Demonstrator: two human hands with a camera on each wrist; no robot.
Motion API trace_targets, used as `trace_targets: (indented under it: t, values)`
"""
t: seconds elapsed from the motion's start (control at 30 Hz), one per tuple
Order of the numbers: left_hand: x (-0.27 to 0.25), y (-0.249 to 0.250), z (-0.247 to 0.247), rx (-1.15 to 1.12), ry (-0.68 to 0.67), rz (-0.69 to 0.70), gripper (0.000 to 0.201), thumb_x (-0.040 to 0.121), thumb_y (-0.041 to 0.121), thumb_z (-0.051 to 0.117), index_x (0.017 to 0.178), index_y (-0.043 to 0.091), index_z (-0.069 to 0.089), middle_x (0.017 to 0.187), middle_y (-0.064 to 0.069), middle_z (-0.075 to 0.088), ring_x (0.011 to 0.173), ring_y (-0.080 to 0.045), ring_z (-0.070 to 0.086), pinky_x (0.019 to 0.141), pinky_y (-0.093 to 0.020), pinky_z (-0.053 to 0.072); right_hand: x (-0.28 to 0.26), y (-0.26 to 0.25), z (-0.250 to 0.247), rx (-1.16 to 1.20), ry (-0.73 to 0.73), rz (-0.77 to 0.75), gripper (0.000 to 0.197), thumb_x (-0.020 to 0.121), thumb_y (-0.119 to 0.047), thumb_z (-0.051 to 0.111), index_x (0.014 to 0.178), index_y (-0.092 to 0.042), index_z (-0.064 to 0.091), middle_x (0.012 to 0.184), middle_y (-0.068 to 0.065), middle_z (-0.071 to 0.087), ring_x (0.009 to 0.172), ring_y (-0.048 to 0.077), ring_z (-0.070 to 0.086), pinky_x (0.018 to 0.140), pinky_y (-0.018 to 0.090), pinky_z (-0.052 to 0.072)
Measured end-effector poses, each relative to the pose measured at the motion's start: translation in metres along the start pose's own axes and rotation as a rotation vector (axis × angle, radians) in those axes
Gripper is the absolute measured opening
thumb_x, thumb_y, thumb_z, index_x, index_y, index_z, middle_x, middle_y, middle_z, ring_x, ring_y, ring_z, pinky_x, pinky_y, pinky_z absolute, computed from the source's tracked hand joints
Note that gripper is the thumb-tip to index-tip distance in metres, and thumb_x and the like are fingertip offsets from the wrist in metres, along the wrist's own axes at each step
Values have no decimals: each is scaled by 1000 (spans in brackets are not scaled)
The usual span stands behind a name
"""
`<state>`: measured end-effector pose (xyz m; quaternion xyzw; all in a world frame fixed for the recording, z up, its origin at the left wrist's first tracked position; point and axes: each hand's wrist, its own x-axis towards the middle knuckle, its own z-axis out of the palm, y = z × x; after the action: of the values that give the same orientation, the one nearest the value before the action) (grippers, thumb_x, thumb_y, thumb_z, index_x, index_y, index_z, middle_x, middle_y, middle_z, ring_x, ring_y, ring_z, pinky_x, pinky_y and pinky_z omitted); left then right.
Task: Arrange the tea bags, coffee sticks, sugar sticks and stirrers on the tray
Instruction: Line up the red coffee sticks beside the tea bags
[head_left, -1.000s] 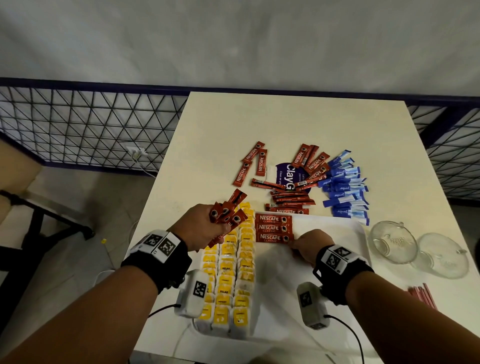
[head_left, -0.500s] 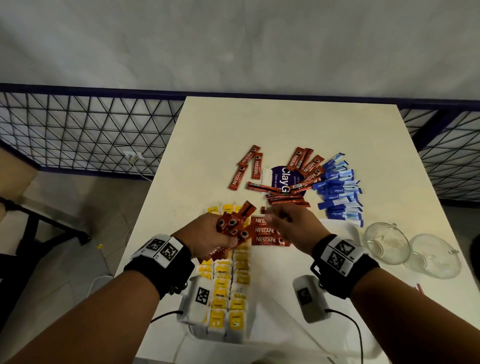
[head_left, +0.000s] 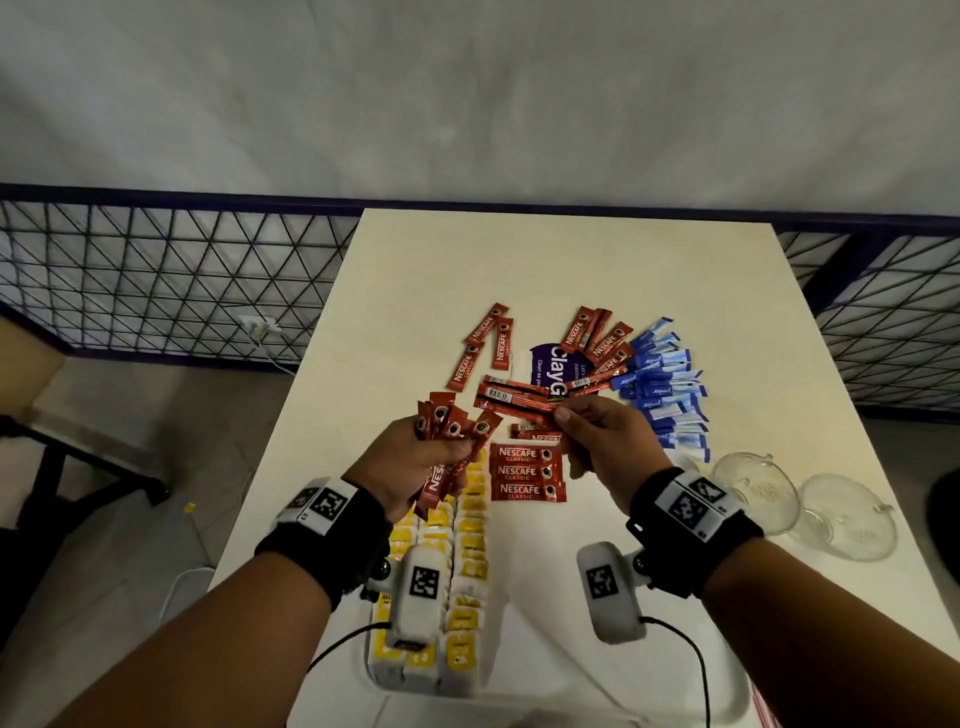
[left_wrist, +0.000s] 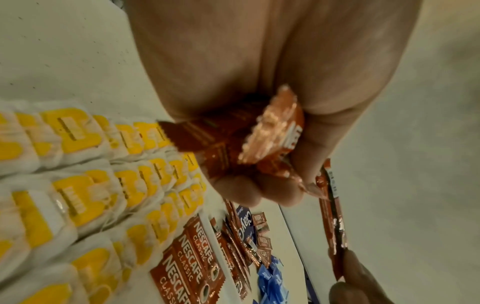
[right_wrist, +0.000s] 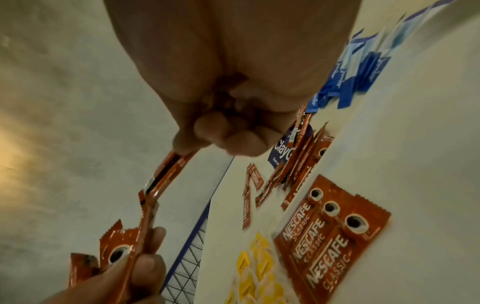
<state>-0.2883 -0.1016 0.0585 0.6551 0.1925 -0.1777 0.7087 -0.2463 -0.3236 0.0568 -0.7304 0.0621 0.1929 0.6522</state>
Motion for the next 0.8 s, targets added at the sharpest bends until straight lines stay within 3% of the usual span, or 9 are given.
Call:
trace_targets:
  t: [0.1, 0.17, 0.27, 0.37, 0.47, 0.67, 0.8]
  values:
    - [2, -3, 0, -13, 53, -15, 12, 88, -1, 62, 98, -1, 67, 80, -15, 66, 57, -23, 59, 56, -32, 49, -2, 0, -5, 120, 11, -1, 14, 93, -17, 57, 92, -6, 66, 85, 13, 72, 70, 29, 67, 69, 38, 58]
    - [3, -5, 0, -13, 89, -31, 14, 88, 0, 63, 101, -3, 66, 81, -15, 66, 57, -23, 59, 56, -32, 49, -3, 1, -6, 170, 31, -10, 12, 92, -15, 58, 89, -5, 65, 87, 15, 72, 73, 29, 68, 73, 41, 59]
    - [4, -8, 1, -6, 132, -33, 17, 88, -1, 63, 104, -4, 65, 81, -15, 66, 57, -23, 59, 56, -32, 50, -4, 3, -7, 208, 47, -10, 4, 88, -4, 60, 92, -3, 62, 82, 12, 70, 66, 22, 68, 69, 35, 60]
    - [4, -5, 9, -24, 164, -5, 13, 88, -2, 61, 101, -2, 65, 78, -14, 66, 56, -23, 59, 53, -31, 50, -4, 6, -4, 252, 50, 1, 15, 88, -4, 62, 102, -5, 58, 84, 12, 70, 67, 22, 67, 70, 36, 60]
    - [3, -2, 23, -75, 198, 23, 8, 89, 1, 62, 95, 4, 67, 71, -11, 66, 55, -22, 60, 54, -31, 51, -5, 9, 2, 252, 66, 20, 7, 89, -6, 60, 96, -5, 60, 86, 12, 69, 66, 21, 66, 72, 37, 60]
    - [3, -6, 35, -54, 262, 102, 7, 86, 13, 70, 92, 16, 70, 82, -8, 74, 65, -22, 66, 64, -37, 56, -8, 12, 5, 232, 105, 67, 4, 90, -6, 60, 88, -3, 60, 82, 13, 68, 61, 24, 62, 63, 38, 57]
    - [4, -8, 32, 106, 327, 107, 6, 84, 12, 71, 85, 17, 70, 76, -5, 73, 60, -18, 66, 68, -44, 58, -11, 19, -2, 65, 58, 70, 6, 88, -9, 65, 85, -4, 64, 74, 7, 66, 57, 17, 56, 52, 29, 49]
